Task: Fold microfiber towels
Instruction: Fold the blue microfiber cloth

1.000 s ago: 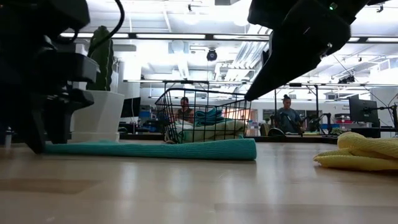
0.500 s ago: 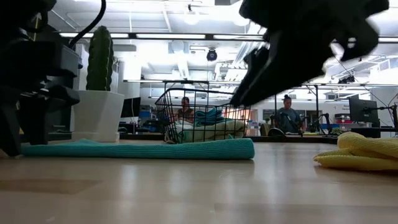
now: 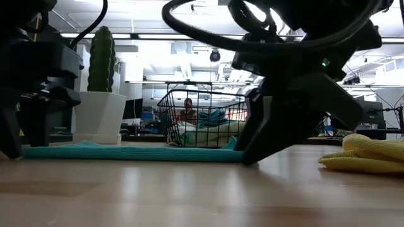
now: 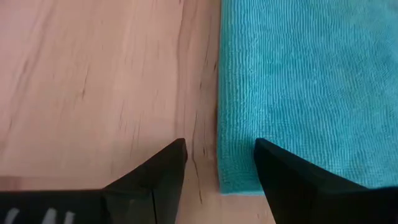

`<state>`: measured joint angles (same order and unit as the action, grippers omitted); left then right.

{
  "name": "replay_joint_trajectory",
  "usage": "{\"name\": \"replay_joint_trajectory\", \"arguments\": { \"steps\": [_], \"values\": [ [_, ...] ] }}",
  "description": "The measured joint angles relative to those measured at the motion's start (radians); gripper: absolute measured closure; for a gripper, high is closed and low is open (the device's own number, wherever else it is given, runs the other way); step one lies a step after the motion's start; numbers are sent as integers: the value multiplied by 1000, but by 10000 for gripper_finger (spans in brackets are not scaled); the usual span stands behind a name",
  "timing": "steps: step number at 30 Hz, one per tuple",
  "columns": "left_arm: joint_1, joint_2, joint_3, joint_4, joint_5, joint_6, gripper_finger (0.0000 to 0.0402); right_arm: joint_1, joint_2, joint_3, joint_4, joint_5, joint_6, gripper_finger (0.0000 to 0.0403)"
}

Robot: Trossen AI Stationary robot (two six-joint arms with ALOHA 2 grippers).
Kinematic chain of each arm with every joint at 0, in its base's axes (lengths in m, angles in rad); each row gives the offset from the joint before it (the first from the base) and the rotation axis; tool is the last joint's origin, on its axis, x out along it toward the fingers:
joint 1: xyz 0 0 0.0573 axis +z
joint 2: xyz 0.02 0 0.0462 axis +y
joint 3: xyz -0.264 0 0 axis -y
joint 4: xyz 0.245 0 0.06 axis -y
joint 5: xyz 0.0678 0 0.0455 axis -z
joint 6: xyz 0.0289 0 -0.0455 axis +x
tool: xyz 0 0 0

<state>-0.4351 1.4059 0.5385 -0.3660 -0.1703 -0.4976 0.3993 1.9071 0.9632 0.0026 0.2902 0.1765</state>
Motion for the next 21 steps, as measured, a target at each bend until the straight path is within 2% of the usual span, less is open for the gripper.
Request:
{"name": "replay_joint_trajectory", "arguments": {
  "steps": [13,17,21],
  "values": [
    [-15,0,0,-3,-2,-23,241,26,-7,3,-69,9,86,221],
    [-31,0,0,-3,-2,-23,241,23,-7,2,-74,-1,107,256],
    [-40,0,0,-3,-3,-23,250,15,-7,2,-76,-10,119,323]
  ]
}}
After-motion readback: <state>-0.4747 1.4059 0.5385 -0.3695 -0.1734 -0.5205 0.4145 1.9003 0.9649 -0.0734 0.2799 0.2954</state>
